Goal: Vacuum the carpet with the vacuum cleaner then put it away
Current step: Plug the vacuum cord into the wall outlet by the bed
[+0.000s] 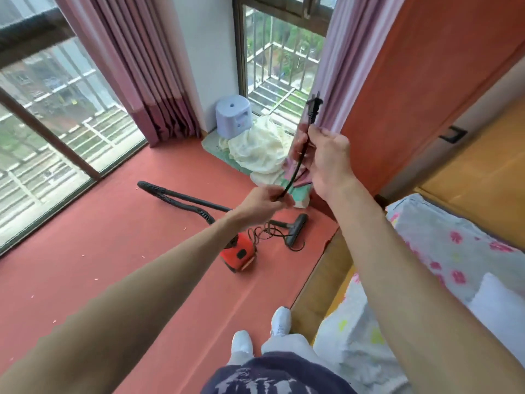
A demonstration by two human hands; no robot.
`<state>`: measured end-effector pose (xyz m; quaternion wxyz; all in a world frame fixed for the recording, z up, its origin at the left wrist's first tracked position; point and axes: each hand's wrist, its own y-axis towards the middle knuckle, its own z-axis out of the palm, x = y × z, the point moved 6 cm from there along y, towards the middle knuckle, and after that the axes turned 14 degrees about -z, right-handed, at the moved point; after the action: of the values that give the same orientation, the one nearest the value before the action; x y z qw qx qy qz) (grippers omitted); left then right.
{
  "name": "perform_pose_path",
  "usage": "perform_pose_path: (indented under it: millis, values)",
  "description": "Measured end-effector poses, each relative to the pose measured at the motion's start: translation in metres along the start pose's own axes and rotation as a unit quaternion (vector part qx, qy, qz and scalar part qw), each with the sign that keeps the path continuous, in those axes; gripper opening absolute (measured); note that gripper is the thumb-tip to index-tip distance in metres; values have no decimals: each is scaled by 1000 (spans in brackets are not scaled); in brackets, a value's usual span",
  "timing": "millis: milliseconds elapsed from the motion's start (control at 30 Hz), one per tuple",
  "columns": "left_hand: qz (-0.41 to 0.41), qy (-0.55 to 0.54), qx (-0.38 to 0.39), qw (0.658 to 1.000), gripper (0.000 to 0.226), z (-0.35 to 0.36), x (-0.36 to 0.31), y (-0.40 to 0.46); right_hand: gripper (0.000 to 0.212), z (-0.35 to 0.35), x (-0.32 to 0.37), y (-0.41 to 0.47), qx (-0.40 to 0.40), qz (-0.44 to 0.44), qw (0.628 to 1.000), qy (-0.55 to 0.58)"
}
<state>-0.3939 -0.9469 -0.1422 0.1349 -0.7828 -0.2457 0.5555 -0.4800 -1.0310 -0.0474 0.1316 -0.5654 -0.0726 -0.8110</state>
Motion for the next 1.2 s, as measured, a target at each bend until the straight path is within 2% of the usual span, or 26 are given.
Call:
perform_pose_path:
  millis: [100,267,367,533,600,700,800,933,1000,1067,1133,1200]
  values:
    - [78,70,-42,994,15,1,-39,2,25,-10,66,7,-22,-72,997,17]
    - [209,104,-105,967,16,4,-125,3,27,-48,143,20,-79,-162,981,71]
    - [214,92,-59,971,16,30,-164,2,28,-83,172,38,-127,-176,976,20]
    - [241,197,-20,950,13,96,-215,14,26,-140,199,62,-169,-216,946,-176]
    - [225,193,-30,955,21,114,-238,33,26,-155,214,72,-163,-263,925,-222]
    - [214,166,-93,958,31,130,-281,64,30,-173,248,85,-151,-328,902,-238]
    - [204,155,-115,960,29,148,-313,91,30,-200,271,98,-170,-361,890,-220]
    - [159,142,-25,977,9,181,-323,127,30,-245,256,126,-194,-331,902,-200]
    - [127,125,21,984,12,196,-321,149,27,-274,236,140,-234,-289,909,-186]
    - [85,108,96,986,15,211,-317,172,25,-307,211,153,-293,-229,910,-186]
    - [62,117,180,975,14,227,-316,189,19,-336,185,168,-339,-157,912,-169]
    - [54,139,230,962,16,238,-319,204,14,-359,161,176,-379,-77,915,-116]
